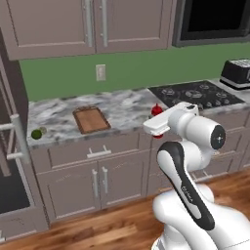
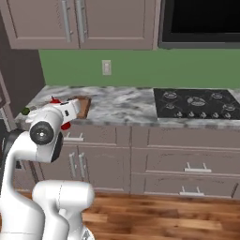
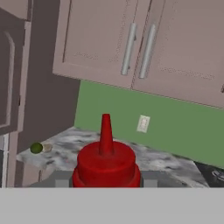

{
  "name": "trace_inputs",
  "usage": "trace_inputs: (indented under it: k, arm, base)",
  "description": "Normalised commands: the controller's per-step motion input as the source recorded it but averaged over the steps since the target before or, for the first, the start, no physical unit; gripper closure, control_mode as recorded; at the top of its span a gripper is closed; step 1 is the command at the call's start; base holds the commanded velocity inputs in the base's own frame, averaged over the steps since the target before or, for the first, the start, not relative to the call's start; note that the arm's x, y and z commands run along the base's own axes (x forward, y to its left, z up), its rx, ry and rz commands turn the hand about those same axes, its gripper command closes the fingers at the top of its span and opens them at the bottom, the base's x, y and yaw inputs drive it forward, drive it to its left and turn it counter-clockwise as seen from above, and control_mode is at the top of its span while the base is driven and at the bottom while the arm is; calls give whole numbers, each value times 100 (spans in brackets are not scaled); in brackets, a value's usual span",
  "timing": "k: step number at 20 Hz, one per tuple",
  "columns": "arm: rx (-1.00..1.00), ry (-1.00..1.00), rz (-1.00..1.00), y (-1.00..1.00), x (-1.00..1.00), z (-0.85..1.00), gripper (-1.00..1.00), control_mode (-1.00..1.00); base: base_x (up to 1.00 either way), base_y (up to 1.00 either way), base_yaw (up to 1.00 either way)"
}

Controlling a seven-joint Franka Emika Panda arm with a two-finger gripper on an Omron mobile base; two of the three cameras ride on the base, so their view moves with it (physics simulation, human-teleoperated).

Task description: Open the cabinet. Place the bowl and condiment on the counter. Then place the lime and garlic on the cutting board.

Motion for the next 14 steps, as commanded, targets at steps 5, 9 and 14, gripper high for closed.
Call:
trace_inputs:
  k: [5,9,14]
  arm:
    - [0,0,0,0,0,0,100,100]
    - [0,0,0,0,0,0,100,100]
    - [0,0,0,0,0,0,100,100]
  base:
    - [66,-31,10]
    - [61,-28,10]
    - [58,-26,11]
